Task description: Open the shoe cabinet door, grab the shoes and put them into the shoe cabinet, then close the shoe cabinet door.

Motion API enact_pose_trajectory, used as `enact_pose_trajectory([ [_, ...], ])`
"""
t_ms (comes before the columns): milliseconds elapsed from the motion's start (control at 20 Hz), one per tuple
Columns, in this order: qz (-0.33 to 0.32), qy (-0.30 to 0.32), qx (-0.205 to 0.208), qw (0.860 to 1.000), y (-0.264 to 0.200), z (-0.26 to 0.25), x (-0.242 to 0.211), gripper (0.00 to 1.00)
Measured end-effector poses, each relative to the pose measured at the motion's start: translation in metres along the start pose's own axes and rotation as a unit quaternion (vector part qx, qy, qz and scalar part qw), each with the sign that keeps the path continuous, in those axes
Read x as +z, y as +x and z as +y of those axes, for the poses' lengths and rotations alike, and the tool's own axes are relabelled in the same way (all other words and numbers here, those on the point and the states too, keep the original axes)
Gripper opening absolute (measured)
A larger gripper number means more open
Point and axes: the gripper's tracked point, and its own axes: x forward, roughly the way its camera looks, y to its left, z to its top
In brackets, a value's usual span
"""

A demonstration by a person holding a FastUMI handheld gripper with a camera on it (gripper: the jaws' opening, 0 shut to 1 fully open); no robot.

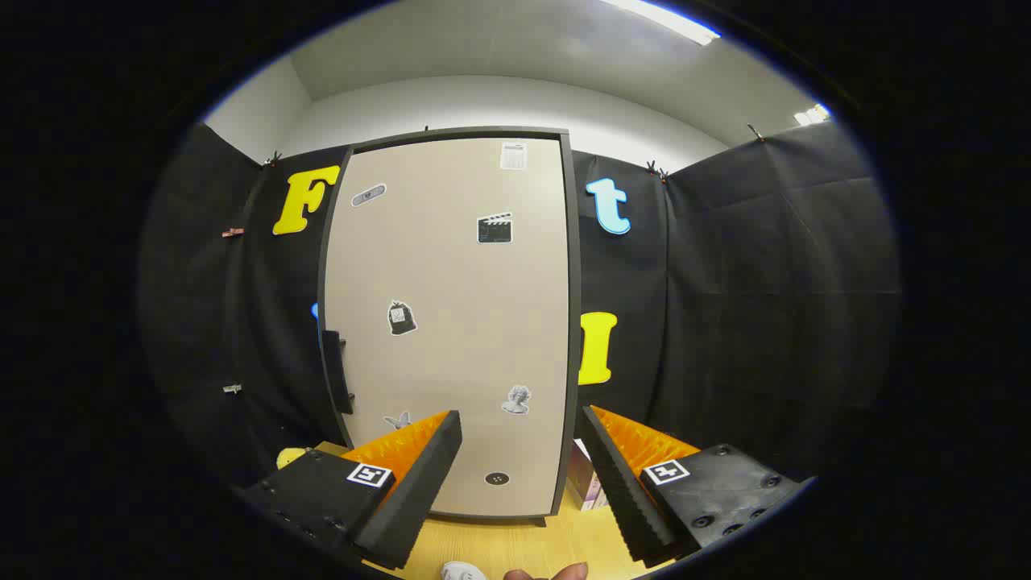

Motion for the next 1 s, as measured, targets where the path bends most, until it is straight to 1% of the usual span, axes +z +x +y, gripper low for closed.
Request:
enact_pose_trajectory([
  [200,-0.006,-0.016,0.005,1.0,-0.003,0.002,0.009,0.97],
  [350,0.002,-0.012,0.009,1.0,-0.004,0.001,0.008,0.97],
  [500,-0.003,-0.018,0.009,1.0,-0.007,-0.003,0.009,0.97],
  [650,0.003,-0.005,0.018,1.0,-0.007,-0.001,0.004,0.97],
  [850,0.0,0.002,0.015,1.0,-0.006,-0.001,0.004,0.97],
  [1000,-0.005,0.004,0.025,1.0,-0.007,0.011,0.008,0.97],
])
